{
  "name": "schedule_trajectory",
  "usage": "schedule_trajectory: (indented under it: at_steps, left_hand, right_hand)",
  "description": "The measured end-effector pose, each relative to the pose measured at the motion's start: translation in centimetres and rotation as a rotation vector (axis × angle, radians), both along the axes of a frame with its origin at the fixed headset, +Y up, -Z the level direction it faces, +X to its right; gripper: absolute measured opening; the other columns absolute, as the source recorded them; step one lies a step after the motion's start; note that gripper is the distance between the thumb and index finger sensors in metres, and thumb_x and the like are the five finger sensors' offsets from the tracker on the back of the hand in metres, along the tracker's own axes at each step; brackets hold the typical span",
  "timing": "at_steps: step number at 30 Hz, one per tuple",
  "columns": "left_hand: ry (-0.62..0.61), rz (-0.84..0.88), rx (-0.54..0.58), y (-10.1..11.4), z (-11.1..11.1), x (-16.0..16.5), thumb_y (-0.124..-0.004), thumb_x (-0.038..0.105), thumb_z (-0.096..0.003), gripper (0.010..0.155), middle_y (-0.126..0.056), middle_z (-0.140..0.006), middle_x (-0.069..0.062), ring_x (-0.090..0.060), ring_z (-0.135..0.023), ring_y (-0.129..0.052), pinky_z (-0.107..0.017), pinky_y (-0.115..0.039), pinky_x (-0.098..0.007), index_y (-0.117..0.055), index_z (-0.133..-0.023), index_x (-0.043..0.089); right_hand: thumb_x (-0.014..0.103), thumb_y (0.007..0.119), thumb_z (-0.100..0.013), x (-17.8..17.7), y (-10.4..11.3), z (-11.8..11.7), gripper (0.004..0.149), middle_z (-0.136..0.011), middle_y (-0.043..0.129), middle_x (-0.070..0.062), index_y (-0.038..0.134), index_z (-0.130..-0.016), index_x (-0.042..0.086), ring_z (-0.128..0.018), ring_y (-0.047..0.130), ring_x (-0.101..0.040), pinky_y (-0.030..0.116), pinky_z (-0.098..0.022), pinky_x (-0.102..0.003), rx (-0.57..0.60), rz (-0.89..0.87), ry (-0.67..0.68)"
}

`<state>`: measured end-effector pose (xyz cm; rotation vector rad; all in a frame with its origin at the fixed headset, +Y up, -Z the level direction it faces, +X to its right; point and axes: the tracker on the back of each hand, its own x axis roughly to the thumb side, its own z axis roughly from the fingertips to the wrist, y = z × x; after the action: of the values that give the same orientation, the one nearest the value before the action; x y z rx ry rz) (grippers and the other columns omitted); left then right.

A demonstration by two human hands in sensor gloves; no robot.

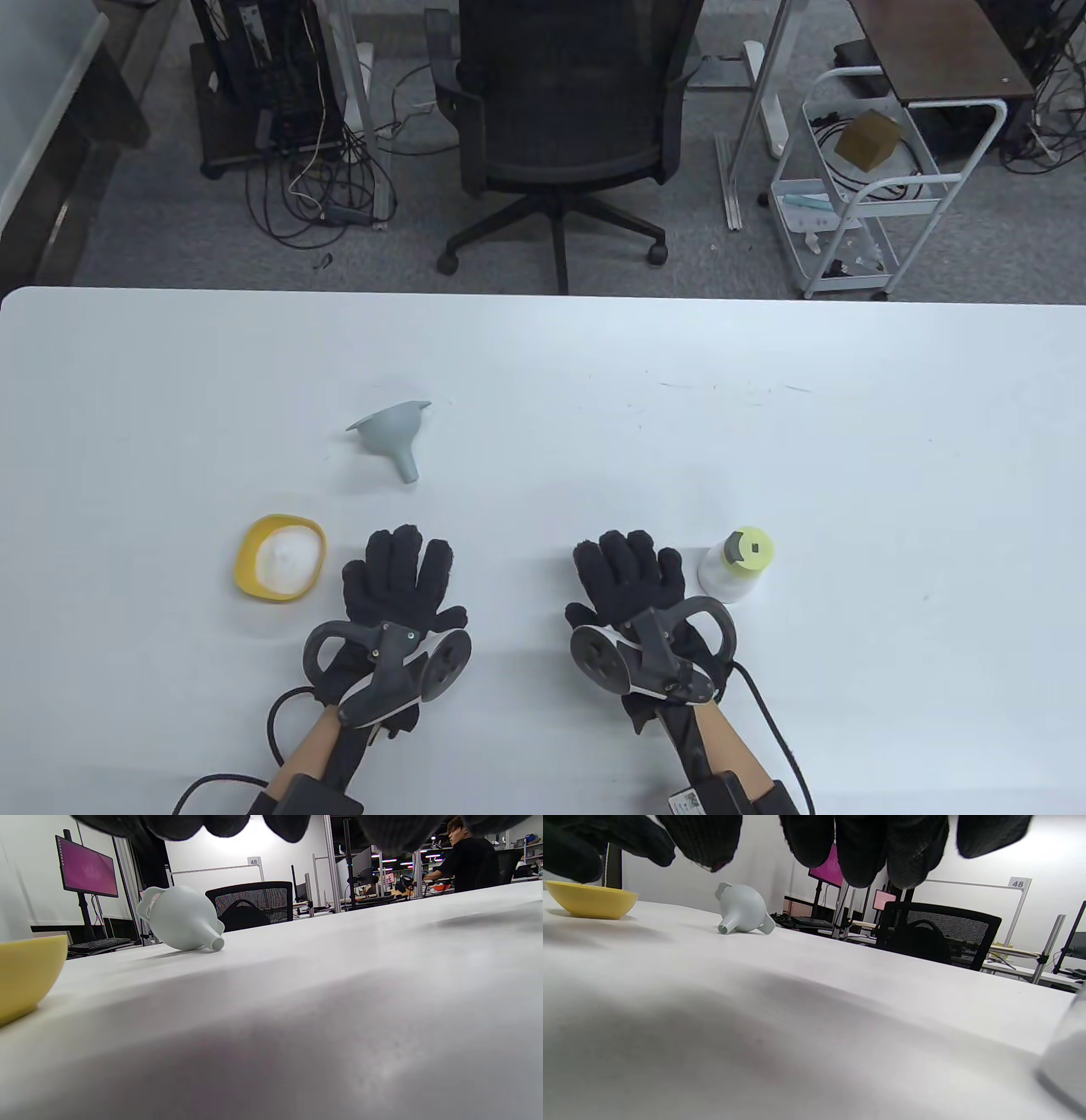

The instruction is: Unscrew the press dispenser and pour salt into it

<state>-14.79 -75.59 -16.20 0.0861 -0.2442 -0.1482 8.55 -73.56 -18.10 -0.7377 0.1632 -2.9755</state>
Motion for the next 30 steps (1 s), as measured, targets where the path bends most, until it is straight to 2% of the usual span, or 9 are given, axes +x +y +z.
schedule_trajectory:
  at_steps: [6, 10, 15, 21, 24, 26, 28, 30]
  left_hand:
    - [-0.009, -0.007, 0.0, -0.1, 0.1, 0.1, -0.068, 0.056, -0.0538, 0.088, -0.041, -0.122, -0.04, -0.067, -0.104, -0.052, -0.067, -0.056, -0.076, -0.042, -0.122, 0.006]
    - [-0.008, -0.014, -0.003, 0.0, 0.1, 0.1, -0.068, 0.056, -0.0537, 0.088, -0.041, -0.122, -0.041, -0.067, -0.105, -0.052, -0.067, -0.056, -0.076, -0.042, -0.122, 0.006]
    - [0.001, -0.023, -0.013, 0.0, 0.0, 0.1, -0.068, 0.056, -0.0535, 0.088, -0.041, -0.122, -0.04, -0.067, -0.104, -0.052, -0.067, -0.056, -0.076, -0.042, -0.122, 0.006]
    - [0.011, -0.024, -0.02, 0.0, 0.0, 0.0, -0.068, 0.056, -0.0537, 0.088, -0.041, -0.122, -0.041, -0.067, -0.105, -0.051, -0.067, -0.056, -0.076, -0.041, -0.122, 0.007]
    - [0.015, -0.028, -0.021, 0.0, 0.0, 0.0, -0.068, 0.056, -0.0536, 0.088, -0.04, -0.122, -0.041, -0.067, -0.105, -0.051, -0.067, -0.055, -0.076, -0.042, -0.122, 0.006]
    - [0.016, -0.029, -0.023, 0.0, 0.0, -0.1, -0.068, 0.056, -0.0536, 0.088, -0.04, -0.122, -0.041, -0.067, -0.105, -0.051, -0.067, -0.055, -0.076, -0.042, -0.122, 0.007]
    - [0.017, -0.031, -0.023, 0.0, -0.1, -0.1, -0.068, 0.056, -0.0537, 0.088, -0.04, -0.122, -0.041, -0.067, -0.105, -0.051, -0.067, -0.055, -0.076, -0.042, -0.122, 0.007]
    - [0.017, -0.032, -0.023, 0.0, -0.1, -0.1, -0.068, 0.056, -0.0536, 0.088, -0.04, -0.122, -0.041, -0.067, -0.105, -0.051, -0.067, -0.055, -0.076, -0.042, -0.122, 0.007]
  right_hand:
    - [0.04, 0.059, -0.064, 1.8, 2.5, -0.3, 0.069, -0.115, 0.052, -0.037, 0.046, -0.116, -0.002, -0.099, 0.05, -0.065, 0.044, -0.063, -0.081, 0.115, 0.021, -0.089]
    - [0.042, 0.054, -0.064, 4.1, 3.7, -0.8, 0.069, -0.115, 0.049, -0.039, 0.045, -0.118, -0.001, -0.097, 0.045, -0.07, 0.042, -0.061, -0.083, 0.172, 0.031, -0.206]
    - [0.043, 0.045, -0.065, 7.9, 3.7, -1.8, 0.07, -0.117, 0.04, -0.045, 0.038, -0.12, 0.0, -0.095, 0.038, -0.075, 0.041, -0.061, -0.084, 0.1, 0.036, -0.408]
    - [0.044, 0.042, -0.065, 10.9, 2.9, -2.6, 0.071, -0.117, 0.036, -0.046, 0.034, -0.121, 0.001, -0.094, 0.04, -0.076, 0.044, -0.061, -0.084, 0.018, 0.013, -0.53]
    - [0.047, 0.041, -0.065, 11.7, 1.9, -2.9, 0.073, -0.116, 0.037, -0.046, 0.034, -0.121, 0.0, -0.094, 0.048, -0.074, 0.05, -0.062, -0.082, -0.034, 0.013, -0.56]
    - [0.049, 0.038, -0.064, 12.1, 1.5, -3.1, 0.075, -0.116, 0.041, -0.046, 0.034, -0.121, 0.0, -0.094, 0.06, -0.069, 0.056, -0.062, -0.079, -0.058, -0.028, -0.547]
    - [0.05, 0.043, -0.064, 12.1, 1.0, -3.2, 0.076, -0.115, 0.046, -0.044, 0.035, -0.121, 0.0, -0.092, 0.069, -0.064, 0.06, -0.062, -0.076, -0.088, -0.074, -0.517]
    - [0.052, 0.047, -0.064, 12.1, 0.4, -3.4, 0.079, -0.113, 0.054, -0.041, 0.026, -0.12, -0.001, -0.09, 0.074, -0.058, 0.064, -0.062, -0.073, -0.119, -0.051, -0.521]
